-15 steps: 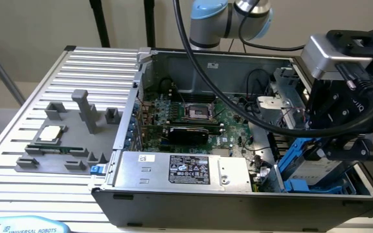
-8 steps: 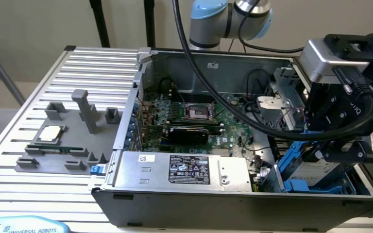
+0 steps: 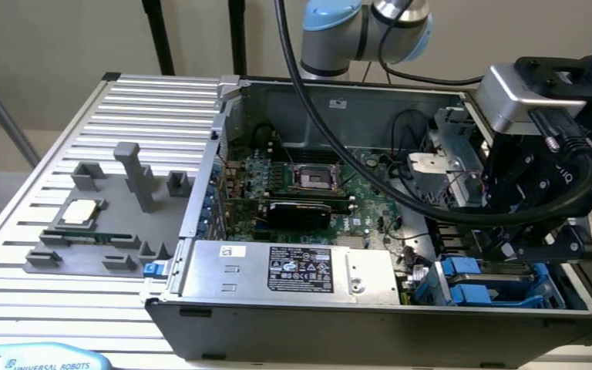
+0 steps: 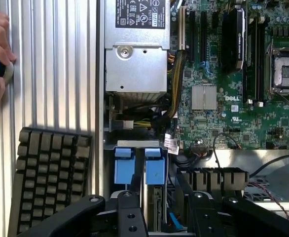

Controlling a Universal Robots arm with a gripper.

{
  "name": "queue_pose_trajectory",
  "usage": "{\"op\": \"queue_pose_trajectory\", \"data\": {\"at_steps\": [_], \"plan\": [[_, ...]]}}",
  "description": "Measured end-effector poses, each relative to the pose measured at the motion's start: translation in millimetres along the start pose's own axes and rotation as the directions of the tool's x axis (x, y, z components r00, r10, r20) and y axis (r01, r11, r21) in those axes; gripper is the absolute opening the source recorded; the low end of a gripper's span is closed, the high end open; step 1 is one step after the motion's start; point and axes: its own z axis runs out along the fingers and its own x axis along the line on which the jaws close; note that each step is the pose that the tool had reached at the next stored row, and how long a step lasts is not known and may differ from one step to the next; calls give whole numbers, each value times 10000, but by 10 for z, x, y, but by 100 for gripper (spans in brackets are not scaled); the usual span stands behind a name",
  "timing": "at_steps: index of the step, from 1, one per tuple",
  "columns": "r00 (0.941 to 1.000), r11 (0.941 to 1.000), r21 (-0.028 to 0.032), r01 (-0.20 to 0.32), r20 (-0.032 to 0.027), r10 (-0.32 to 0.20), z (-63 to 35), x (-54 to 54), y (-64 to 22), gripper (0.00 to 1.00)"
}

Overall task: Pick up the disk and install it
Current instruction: 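Insert the disk into the insertion slot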

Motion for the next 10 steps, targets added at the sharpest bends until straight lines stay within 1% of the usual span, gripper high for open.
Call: {"op": "queue_pose_trajectory", "data": {"at_steps": [9,10], "plan": [[10000,10000,-2,46,-1,-46,-5,-44,-140,41],[10000,10000,-2,50,-1,-50,-6,-49,-157,38]]}}
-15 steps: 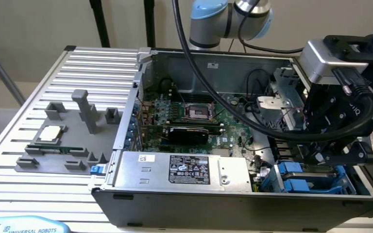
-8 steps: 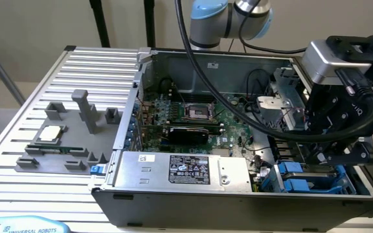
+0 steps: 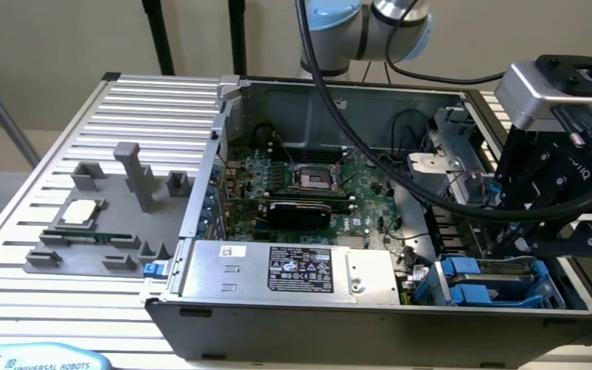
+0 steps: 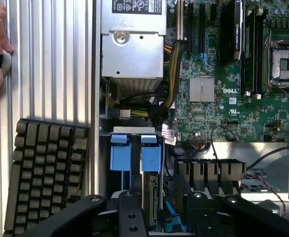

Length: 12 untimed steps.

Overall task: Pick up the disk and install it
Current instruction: 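Insert the disk into the insertion slot, then insert the first disk wire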

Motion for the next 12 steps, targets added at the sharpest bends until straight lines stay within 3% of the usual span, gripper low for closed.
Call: {"op": "queue_pose_trajectory", "data": {"at_steps": [1,4,5,6,12], "plan": [[10000,10000,0,4,-1,-4,-1,-3,-13,38],[10000,10000,0,13,0,-13,0,-8,-24,20],[10000,10000,0,14,-1,-14,0,-8,-25,20],[10000,10000,0,15,-1,-15,0,-8,-24,13],[10000,10000,0,16,-1,-16,0,-8,-25,13]]}}
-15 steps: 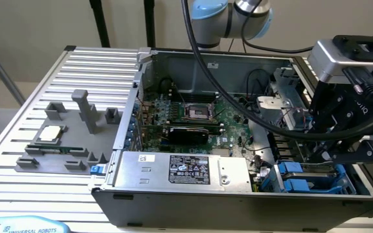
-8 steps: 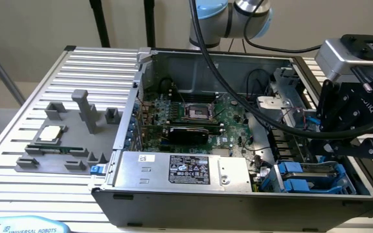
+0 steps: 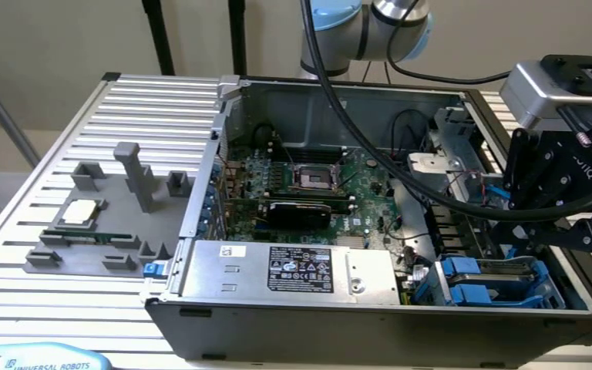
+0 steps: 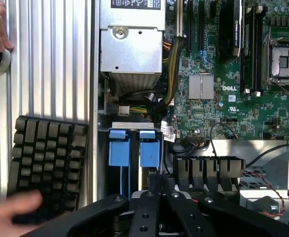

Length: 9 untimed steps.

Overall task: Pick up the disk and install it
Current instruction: 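Insert the first disk wire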

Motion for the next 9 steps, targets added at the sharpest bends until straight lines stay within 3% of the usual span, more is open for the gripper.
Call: {"op": "queue_pose_trajectory", "data": {"at_steps": [9], "plan": [[10000,10000,0,0,0,0,0,0,0,13]]}}
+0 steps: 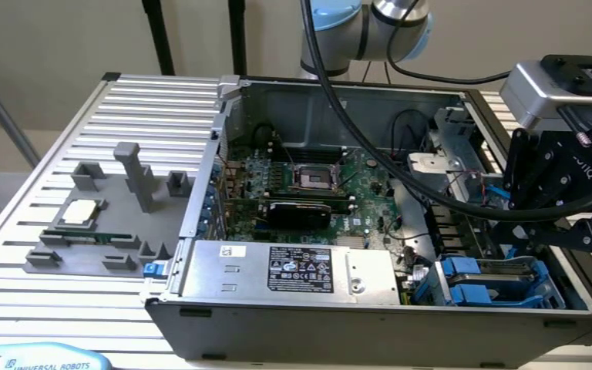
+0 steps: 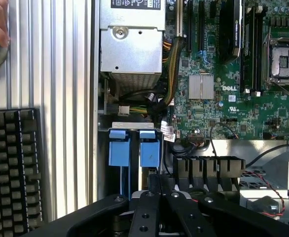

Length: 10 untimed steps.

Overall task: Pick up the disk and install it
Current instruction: 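Insert the first disk wire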

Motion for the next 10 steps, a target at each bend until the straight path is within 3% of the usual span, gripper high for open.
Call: {"op": "queue_pose_trajectory", "data": {"at_steps": [3,10], "plan": [[10000,10000,0,1,-1,-1,0,-1,-6,13],[10000,10000,0,8,0,-8,4,-81,-180,13]]}}
